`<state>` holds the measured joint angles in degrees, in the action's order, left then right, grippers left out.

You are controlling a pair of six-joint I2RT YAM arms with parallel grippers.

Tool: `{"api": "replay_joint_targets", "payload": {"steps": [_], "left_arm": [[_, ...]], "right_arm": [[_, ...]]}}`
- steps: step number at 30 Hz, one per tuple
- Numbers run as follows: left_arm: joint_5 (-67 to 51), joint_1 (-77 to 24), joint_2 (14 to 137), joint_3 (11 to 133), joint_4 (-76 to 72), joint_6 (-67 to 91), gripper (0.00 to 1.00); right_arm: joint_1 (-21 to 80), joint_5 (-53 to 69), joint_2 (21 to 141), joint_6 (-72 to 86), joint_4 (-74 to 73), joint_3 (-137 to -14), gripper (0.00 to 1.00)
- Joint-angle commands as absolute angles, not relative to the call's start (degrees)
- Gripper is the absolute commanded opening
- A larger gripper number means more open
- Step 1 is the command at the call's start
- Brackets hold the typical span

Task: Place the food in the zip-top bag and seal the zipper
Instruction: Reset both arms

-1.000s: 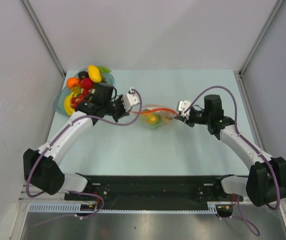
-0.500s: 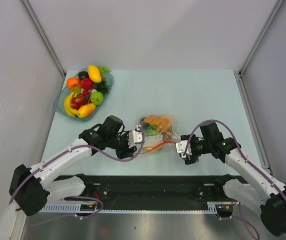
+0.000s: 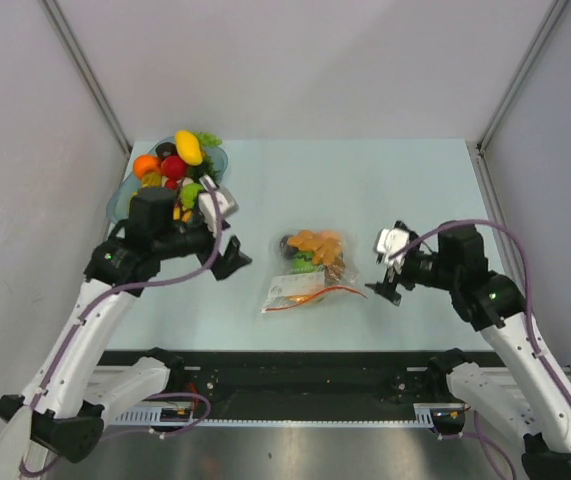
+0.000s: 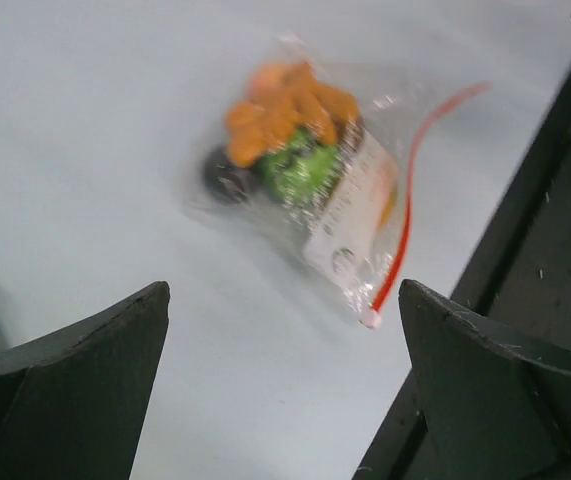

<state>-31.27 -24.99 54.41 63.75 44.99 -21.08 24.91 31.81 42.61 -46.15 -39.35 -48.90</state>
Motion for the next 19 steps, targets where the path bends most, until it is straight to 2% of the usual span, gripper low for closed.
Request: {"api": "replay_joint_targets", "payload": {"steps": [1, 7, 13, 19], "left_arm": [[-31.5, -16.4, 59.0, 74.5, 43.7, -8.7, 1.0], [-31.6, -5.3, 62.5, 76.6, 40.0, -2.7, 1.0], [-29.9, -3.3, 62.3, 69.0, 38.5, -2.5, 1.0], [-27.6, -3.3, 63.5, 67.2, 37.5, -1.2, 0.99]], "right_arm": [[16.5, 33.1, 47.8, -26.4, -33.1, -56.6, 1.0], [1.7, 34.3, 58.9, -11.9, -32.7, -65.8, 1.0], [-8.2, 36.3, 59.7, -6.8, -30.5, -57.4, 1.0], [-10.2, 36.8, 59.6, -6.6, -30.1, -54.1, 1.0]]}}
